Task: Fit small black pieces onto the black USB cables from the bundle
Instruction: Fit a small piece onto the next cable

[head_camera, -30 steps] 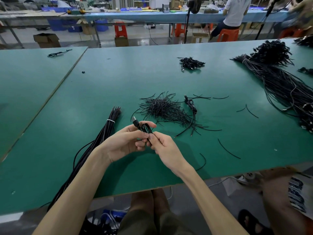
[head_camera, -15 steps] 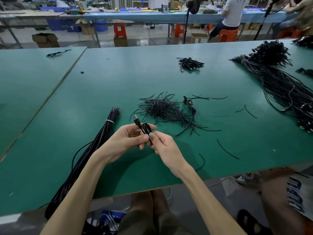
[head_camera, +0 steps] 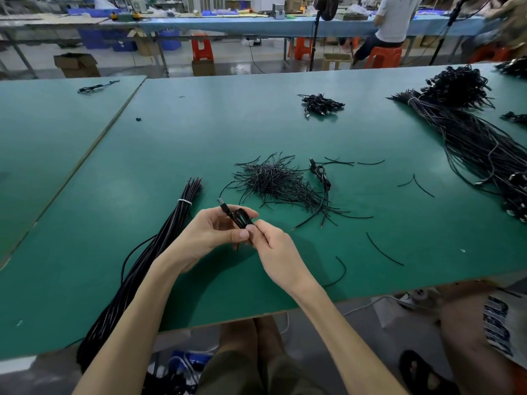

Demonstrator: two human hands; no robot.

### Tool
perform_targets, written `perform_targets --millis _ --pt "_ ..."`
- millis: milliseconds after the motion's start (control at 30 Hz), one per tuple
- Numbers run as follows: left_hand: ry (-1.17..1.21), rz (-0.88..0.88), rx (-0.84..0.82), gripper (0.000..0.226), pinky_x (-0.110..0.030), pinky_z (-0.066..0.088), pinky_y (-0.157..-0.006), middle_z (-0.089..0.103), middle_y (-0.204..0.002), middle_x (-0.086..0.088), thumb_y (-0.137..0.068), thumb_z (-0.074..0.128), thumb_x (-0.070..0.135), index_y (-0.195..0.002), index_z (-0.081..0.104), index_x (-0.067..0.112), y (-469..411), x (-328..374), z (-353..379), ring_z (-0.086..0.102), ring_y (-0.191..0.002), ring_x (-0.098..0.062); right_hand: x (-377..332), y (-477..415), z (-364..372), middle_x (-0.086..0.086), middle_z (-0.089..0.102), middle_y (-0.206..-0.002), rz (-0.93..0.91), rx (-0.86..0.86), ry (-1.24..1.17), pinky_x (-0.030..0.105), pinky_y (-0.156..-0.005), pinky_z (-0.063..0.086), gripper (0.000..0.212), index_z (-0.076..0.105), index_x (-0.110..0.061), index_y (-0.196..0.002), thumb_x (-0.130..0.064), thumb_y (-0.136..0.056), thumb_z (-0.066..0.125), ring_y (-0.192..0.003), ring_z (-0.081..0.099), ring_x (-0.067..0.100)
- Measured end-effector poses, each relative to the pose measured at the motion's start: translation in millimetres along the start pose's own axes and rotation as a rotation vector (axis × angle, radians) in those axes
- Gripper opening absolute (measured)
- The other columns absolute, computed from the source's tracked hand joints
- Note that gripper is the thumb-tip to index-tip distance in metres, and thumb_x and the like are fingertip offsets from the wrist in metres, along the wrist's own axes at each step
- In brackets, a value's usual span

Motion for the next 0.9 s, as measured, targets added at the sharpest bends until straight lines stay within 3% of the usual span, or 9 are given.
perform_targets --millis 67,167,267,400,600,733,900 --pt "-0.009 0.000 0.003 0.036 -0.031 0.058 -0.073 0.074 -0.101 -0.013 -0.083 0.083 0.011 -0.118 0.074 0.016 0.2 -1.4 -0.7 0.067 -0.088 -0.022 -2.2 0.9 0.4 -0.001 0.069 -0.083 -0.015 0.015 0.022 0.035 -0.067 0.045 0.028 0.060 -0.026 -0.089 -0.031 -0.111 0.044 -0.072 0.057 0.017" --pt "-0.033 0.026 0.049 0.036 -0.030 0.057 -0.071 0.073 -0.096 -0.013 -0.079 0.085 0.015 -0.113 0.076 0.020 -1.9 -3.1 -1.5 0.063 -0.082 -0.024 -5.3 1.1 0.9 -0.007 0.060 -0.074 -0.055 0.058 0.058 0.024 -0.058 0.034 0.028 0.055 -0.026 -0.086 -0.028 -0.111 0.044 -0.064 0.048 0.008" --pt "-0.059 0.051 0.072 0.035 -0.031 0.058 -0.075 0.076 -0.099 -0.008 -0.074 0.087 0.022 -0.108 0.078 0.024 -4.4 -4.3 -1.1 0.065 -0.085 -0.022 -5.9 0.9 -0.3 -0.010 0.052 -0.070 -0.068 0.087 0.056 0.024 -0.059 0.031 0.032 0.050 -0.021 -0.079 -0.028 -0.111 0.045 -0.063 0.042 0.007" --pt "-0.085 0.090 0.124 0.032 -0.029 0.057 -0.086 0.079 -0.096 -0.005 -0.074 0.082 0.010 -0.100 0.080 0.029 -6.2 -5.8 0.3 0.073 -0.089 -0.019 -4.1 -0.5 -3.2 -0.010 0.050 -0.068 -0.063 0.110 -0.029 0.024 -0.060 0.032 0.035 0.054 -0.011 -0.080 -0.028 -0.110 0.047 -0.064 0.038 0.007" --pt "-0.280 0.149 0.226 0.017 -0.033 0.059 -0.077 0.077 -0.078 -0.005 -0.087 0.073 -0.006 -0.087 0.075 0.011 -6.4 -11.2 7.1 0.073 -0.075 -0.022 -1.3 -2.2 -2.3 -0.023 0.053 -0.062 -0.008 0.106 -0.075 0.020 -0.059 0.033 0.038 0.061 -0.021 -0.079 -0.033 -0.111 0.044 -0.060 0.041 0.002" --pt "-0.390 0.187 0.284 0.028 -0.026 0.056 -0.078 0.078 -0.079 0.003 -0.088 0.072 -0.006 -0.081 0.074 0.021 -6.0 -9.8 10.6 0.073 -0.077 -0.011 1.2 -4.3 -2.3 -0.012 0.055 -0.067 0.021 0.090 -0.088 0.026 -0.061 0.035 0.040 0.061 -0.022 -0.079 -0.037 -0.111 0.043 -0.061 0.042 0.004" --pt "-0.332 0.201 0.263 0.016 -0.024 0.056 -0.078 0.078 -0.080 0.001 -0.088 0.075 0.000 -0.089 0.074 0.017 -4.1 -8.0 11.5 0.073 -0.075 -0.011 2.4 -5.4 -2.7 0.003 0.060 -0.074 0.036 0.087 -0.102 0.037 -0.066 0.039 0.042 0.064 -0.017 -0.083 -0.039 -0.111 0.041 -0.065 0.046 0.009"
Point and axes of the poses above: each hand's wrist, its own y-axis away from the middle knuckle, its own z-axis out of the palm, x = y × z, the point moved 2 cm from there along -y, towards the middle knuckle
